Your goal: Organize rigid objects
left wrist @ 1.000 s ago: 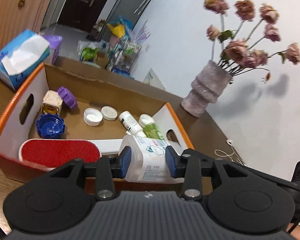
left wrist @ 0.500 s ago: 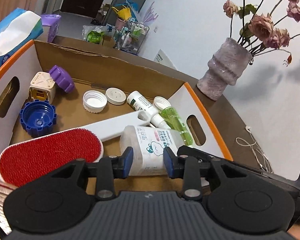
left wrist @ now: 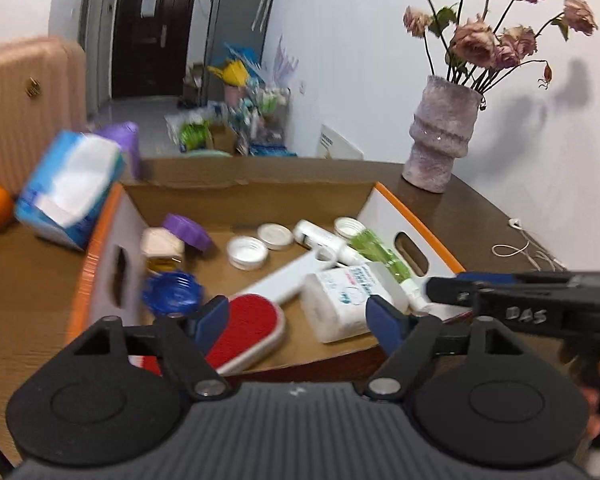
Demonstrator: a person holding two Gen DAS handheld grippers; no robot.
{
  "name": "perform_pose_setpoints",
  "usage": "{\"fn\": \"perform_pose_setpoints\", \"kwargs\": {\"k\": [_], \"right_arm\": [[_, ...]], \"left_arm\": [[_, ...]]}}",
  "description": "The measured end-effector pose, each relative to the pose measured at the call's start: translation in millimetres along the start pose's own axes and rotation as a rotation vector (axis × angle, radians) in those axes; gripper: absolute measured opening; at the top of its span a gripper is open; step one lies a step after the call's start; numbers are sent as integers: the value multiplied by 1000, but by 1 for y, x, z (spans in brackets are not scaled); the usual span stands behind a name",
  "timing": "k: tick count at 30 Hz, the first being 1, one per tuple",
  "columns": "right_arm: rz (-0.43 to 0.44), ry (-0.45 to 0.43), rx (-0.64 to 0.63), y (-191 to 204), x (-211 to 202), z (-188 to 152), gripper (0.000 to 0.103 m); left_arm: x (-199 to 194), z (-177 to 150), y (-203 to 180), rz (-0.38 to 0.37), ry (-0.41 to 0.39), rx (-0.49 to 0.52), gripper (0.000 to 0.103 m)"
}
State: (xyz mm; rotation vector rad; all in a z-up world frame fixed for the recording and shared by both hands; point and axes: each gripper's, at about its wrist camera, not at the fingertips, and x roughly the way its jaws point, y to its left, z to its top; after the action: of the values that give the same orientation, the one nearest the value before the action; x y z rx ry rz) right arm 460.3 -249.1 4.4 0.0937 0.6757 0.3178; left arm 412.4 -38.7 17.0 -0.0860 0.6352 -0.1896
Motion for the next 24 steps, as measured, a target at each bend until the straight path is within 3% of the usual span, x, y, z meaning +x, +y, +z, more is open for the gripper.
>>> {"fn": "perform_pose_setpoints", "kwargs": {"k": [15,24], "right_arm": [[-80,-122,-72,10,-97,-28,63],[-121,-197,-58,20,-131,-69,68]], "left_arm": [[-92,-33,8,145,-164,66,102],[-129,-67,12,175,-214,54,103]]}}
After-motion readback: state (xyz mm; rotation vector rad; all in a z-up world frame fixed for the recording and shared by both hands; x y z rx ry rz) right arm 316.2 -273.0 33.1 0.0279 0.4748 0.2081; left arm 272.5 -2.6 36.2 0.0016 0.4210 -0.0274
